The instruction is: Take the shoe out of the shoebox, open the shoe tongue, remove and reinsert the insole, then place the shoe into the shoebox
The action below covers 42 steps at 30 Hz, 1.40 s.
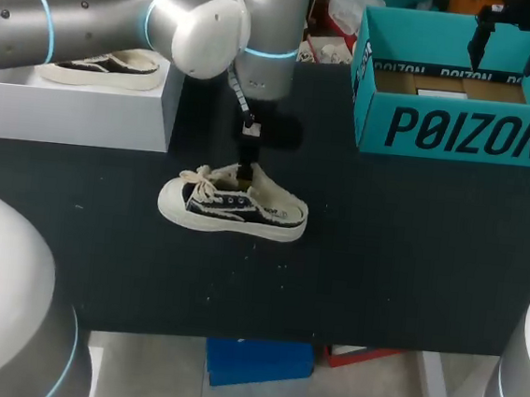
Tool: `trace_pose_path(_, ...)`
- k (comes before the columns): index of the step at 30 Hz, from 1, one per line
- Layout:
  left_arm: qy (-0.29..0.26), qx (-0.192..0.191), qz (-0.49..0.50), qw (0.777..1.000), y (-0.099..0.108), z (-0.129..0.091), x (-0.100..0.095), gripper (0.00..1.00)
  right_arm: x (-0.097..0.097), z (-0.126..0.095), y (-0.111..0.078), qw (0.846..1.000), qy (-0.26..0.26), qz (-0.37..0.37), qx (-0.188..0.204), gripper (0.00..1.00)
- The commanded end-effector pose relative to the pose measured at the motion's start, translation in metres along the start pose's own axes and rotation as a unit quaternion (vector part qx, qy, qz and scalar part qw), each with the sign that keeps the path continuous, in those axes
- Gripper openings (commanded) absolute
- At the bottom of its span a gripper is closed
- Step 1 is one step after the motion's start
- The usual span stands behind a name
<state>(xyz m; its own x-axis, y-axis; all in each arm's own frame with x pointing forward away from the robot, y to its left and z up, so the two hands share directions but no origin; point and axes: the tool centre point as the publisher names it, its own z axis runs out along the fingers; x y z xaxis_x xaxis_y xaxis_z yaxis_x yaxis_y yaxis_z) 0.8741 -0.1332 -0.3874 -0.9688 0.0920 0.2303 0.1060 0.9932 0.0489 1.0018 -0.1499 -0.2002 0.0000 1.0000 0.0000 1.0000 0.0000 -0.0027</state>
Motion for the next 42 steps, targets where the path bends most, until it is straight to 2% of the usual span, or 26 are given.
trace_pose_path(1, -0.009, 0.022, 0.024, 0.999, 0.0, -0.015, 0.006, 1.0, 0.0, 0.0, 0.0, 1.0, 0.0, 0.0, 0.0, 1.0)
trace_pose_path(5, -0.026, 0.069, 0.063, 0.995, 0.001, -0.04, 0.02, 1.0, 0.0, 0.0, 0.0, 1.0, 0.0, 0.0, 0.0, 1.0)
trace_pose_path(6, -0.028, 0.097, 0.071, 0.992, 0.004, -0.05, 0.025, 1.0, 0.0, 0.0, 0.0, 1.0, 0.0, 0.0, 0.0, 1.0)
trace_pose_path(9, -0.043, 0.143, 0.088, 0.985, 0.013, -0.073, 0.037, 1.0, 0.0, 0.0, 0.0, 1.0, 0.0, 0.0, 0.0, 1.0)
trace_pose_path(10, -0.049, 0.148, 0.092, 0.983, 0.016, -0.08, 0.041, 1.0, 0.0, 0.0, 0.0, 1.0, 0.0, 0.0, 0.0, 1.0)
trace_pose_path(12, -0.052, 0.178, 0.093, 0.978, 0.025, -0.091, 0.049, 1.0, 0.0, 0.0, 0.0, 1.0, 0.0, 0.0, 0.0, 1.0)
trace_pose_path(17, -0.08, 0.222, 0.098, 0.967, 0.05, -0.114, 0.068, 1.0, 0.0, 0.0, 0.0, 1.0, 0.0, 0.0, 0.0, 1.0)
trace_pose_path(23, -0.106, 0.275, 0.099, 0.951, 0.089, -0.127, 0.082, 1.0, 0.0, 0.0, 0.0, 1.0, 0.0, 0.0, 0.0, 1.0)
trace_pose_path(30, -0.111, 0.306, 0.085, 0.942, 0.138, -0.126, 0.102, 1.0, 0.0, 0.0, 0.0, 1.0, 0.0, 0.0, 0.0, 1.0)
trace_pose_path(32, -0.109, 0.303, 0.099, 0.942, 0.151, -0.123, 0.111, 1.0, 0.0, 0.0, 0.0, 1.0, 0.0, 0.0, 0.0, 1.0)
trace_pose_path(42, -0.109, 0.303, 0.099, 0.942, 0.151, -0.123, 0.111, 1.0, 0.0, 0.0, 0.0, 1.0, 0.0, 0.0, 0.0, 1.0)
